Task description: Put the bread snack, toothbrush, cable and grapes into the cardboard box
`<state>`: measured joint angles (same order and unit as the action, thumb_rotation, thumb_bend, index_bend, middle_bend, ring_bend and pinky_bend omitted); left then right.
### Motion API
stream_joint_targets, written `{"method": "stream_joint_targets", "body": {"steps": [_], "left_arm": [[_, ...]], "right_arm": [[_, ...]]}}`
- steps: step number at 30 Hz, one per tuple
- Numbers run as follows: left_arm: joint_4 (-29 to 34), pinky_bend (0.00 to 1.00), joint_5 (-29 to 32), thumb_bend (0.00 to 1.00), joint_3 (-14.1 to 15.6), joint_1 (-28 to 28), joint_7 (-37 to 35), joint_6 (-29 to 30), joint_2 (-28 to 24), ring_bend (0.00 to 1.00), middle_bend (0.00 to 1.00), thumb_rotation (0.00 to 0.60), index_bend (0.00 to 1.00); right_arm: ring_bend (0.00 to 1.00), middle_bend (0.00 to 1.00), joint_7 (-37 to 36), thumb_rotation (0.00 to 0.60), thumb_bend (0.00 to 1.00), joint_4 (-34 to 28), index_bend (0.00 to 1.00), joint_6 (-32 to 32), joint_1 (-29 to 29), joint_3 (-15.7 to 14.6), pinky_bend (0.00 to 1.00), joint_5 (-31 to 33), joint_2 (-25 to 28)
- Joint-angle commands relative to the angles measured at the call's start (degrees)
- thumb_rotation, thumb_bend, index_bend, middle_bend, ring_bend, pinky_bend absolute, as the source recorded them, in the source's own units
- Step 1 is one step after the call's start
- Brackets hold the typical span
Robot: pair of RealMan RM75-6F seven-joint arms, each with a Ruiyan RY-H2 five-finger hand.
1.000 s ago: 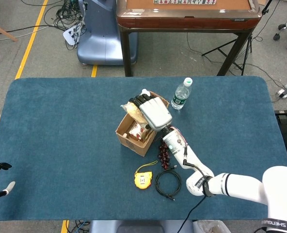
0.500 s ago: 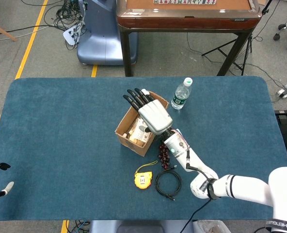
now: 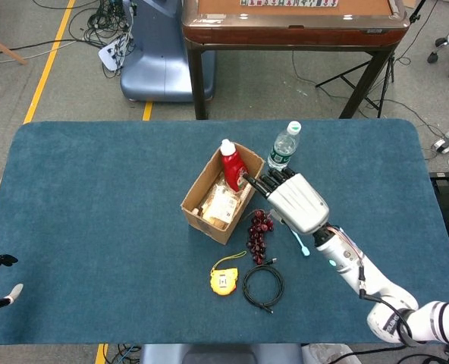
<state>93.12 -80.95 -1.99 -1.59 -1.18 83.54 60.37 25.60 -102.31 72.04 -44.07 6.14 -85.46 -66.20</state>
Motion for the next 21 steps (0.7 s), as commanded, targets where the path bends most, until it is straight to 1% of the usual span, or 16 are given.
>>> {"method": "stream_joint_targets", "body": {"steps": [1, 4, 8, 13, 17, 21], "left_arm": [[-0.1, 0.49, 0.2, 0.21, -0.1, -0.1, 0.2, -0.2, 0.1, 0.31, 0.4, 0.6, 0.38], [-0.2, 0.49, 0.4, 0.21, 0.0, -0.1, 0.4, -0.3, 0.2, 0.31, 0.4, 0.6, 0.38], [-0.4, 0.49, 0.6, 0.21, 0.0, -0.2, 0.7, -0.6, 0.4, 0.31, 0.4, 0.6, 0.38], [-0.5, 0.49, 0.8, 0.21, 0.0, -0.2, 0.8, -0.8, 0.5, 0.31, 0.41, 0.6, 0.38], [-0.6, 0.49, 1.0, 0.21, -0.1, -0.2, 0.8, -1.0, 0.5, 0.31, 0.4, 0.6, 0.38], [-0.7, 0.49, 1.1, 0.21, -0.1, -0.3, 0.8, -1.1, 0.6, 0.31, 0.41, 0.6, 0.38]], "right_arm": [[0.57, 0.62, -4.1, 0.6, 0.0, 3.7, 0.28, 2.1, 2.8, -2.8, 0.67, -4.5, 1.0], [0.67, 0.73, -6.9, 0.6, 0.0, 7.8, 0.31, 2.6, 4.5, -4.7, 0.76, -7.2, 0.6], [0.76, 0.82, -9.1, 0.6, 0.0, 13.8, 0.31, 3.5, 6.3, -6.6, 0.83, -9.9, -1.0], [0.87, 0.94, -13.7, 0.6, 0.0, 20.4, 0.31, 4.3, 8.2, -8.3, 0.9, -12.3, -3.5], [0.92, 0.99, -15.5, 0.6, 0.0, 25.2, 0.31, 4.9, 9.6, -9.4, 0.92, -13.8, -5.5], [0.93, 1.0, -16.7, 0.6, 0.0, 29.0, 0.31, 4.4, 10.8, -10.6, 0.93, -14.5, -7.3]]}}
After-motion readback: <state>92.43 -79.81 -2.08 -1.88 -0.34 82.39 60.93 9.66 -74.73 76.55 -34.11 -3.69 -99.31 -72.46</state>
